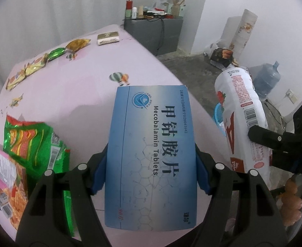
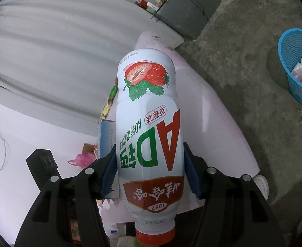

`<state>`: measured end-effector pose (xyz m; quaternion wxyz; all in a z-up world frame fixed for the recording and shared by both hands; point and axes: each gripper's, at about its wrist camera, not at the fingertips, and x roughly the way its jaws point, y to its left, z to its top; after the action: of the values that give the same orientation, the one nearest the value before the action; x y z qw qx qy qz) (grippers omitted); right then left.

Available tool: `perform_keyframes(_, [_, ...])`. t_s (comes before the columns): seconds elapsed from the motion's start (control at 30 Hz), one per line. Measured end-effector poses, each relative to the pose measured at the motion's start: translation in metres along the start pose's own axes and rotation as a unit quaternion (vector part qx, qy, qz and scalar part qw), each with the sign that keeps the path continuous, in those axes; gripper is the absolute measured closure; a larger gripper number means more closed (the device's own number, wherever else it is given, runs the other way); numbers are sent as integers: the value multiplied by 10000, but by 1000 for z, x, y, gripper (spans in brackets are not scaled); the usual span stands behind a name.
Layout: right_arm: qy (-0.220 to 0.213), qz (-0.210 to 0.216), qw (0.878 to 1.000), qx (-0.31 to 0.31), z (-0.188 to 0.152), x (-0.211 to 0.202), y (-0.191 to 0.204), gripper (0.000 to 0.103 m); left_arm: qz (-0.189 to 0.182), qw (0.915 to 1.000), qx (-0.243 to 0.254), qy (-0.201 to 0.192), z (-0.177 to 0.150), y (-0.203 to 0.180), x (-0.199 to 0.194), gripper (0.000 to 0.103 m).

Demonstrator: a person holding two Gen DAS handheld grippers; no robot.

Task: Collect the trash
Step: 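Carry the medicine box and milk bottle toward the blue wastebasket, then open both tools over the wastebasket to drop box and bottle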

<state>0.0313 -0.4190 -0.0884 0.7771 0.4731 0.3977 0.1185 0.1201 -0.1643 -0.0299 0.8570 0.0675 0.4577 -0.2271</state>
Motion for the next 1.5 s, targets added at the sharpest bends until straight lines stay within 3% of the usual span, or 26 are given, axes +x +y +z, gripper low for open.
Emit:
perform_keyframes(0.37, [-453, 166, 9984, 293, 6, -45, -27, 45, -359, 9980, 521, -31, 29, -64, 10, 37])
perform_keyframes(0.47, [-809, 151, 9955, 476, 12, -75, -47, 45, -559, 9958, 727, 36, 41, -91, 21, 37])
perform_keyframes(0.63, [-1522, -71, 9839, 933, 20, -132, -92, 45, -986, 9892, 1026, 356, 61, -147, 49, 37])
perform_keyframes(0.8, [-1938, -429, 9690, 1469, 15, -166, -139, 45, -1303, 9778, 1388, 878, 71, -208, 96, 37])
perform_keyframes(1.0, [-1988, -549, 9541, 2172, 14, -167, -190, 45, -1478, 9615, 1685, 1588, 78, -262, 163, 37])
perform_keyframes(1.17, [-1972, -442, 9395, 2765, 41, -155, -234, 45, -1715, 9566, 1592, 1737, 102, -305, 218, 36])
perform_keyframes(1.23, [-2034, -318, 9299, 3049, 63, -148, -261, 44, -1834, 9542, 1492, 1831, 112, -320, 240, 22])
perform_keyframes(1.27, [-2065, -268, 9245, 3192, 74, -145, -276, 41, -1782, 9575, 1403, 1783, 118, -327, 251, 15])
perform_keyframes(1.37, [-1944, -527, 9128, 3554, 100, -132, -316, 38, -1656, 9670, 1031, 1641, 126, -327, 266, 15])
perform_keyframes(1.4, [-1905, -698, 9093, 3633, 102, -128, -327, 38, -1706, 9669, 917, 1658, 126, -326, 267, 15])
perform_keyframes(1.5, [-1780, -611, 9074, 3757, 93, -117, -341, 38, -1913, 9641, 749, 1685, 122, -311, 264, 15])
